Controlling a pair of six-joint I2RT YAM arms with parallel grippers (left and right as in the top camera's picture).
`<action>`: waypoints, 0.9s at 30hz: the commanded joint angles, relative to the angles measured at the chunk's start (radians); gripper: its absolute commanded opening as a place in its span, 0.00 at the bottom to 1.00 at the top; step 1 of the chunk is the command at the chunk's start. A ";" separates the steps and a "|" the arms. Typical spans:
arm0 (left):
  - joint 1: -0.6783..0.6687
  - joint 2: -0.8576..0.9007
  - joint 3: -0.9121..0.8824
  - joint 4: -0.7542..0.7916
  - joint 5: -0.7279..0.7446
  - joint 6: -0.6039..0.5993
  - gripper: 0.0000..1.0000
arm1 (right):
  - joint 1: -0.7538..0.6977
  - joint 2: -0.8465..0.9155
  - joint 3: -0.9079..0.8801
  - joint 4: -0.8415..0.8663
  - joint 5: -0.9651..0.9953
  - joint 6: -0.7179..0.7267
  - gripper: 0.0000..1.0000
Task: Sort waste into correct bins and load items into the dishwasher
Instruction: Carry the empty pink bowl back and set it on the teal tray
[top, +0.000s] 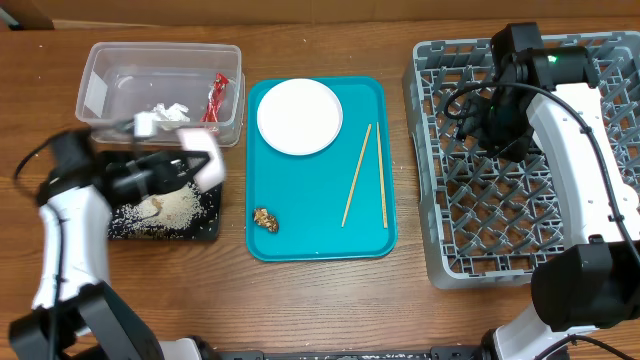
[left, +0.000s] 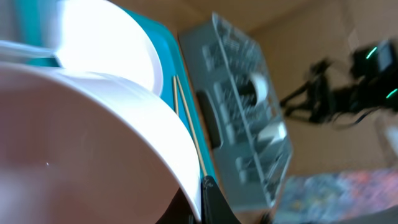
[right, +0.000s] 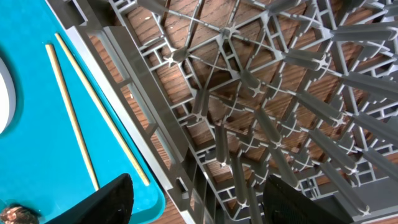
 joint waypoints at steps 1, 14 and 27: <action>-0.222 -0.058 0.074 0.042 -0.295 -0.118 0.04 | 0.001 -0.018 0.011 0.002 0.003 -0.005 0.69; -0.993 0.089 0.082 0.263 -1.060 -0.234 0.04 | 0.001 -0.018 0.011 0.001 -0.005 -0.006 0.69; -1.062 0.201 0.085 0.268 -1.163 -0.235 0.15 | 0.001 -0.018 0.011 -0.002 -0.005 -0.006 0.69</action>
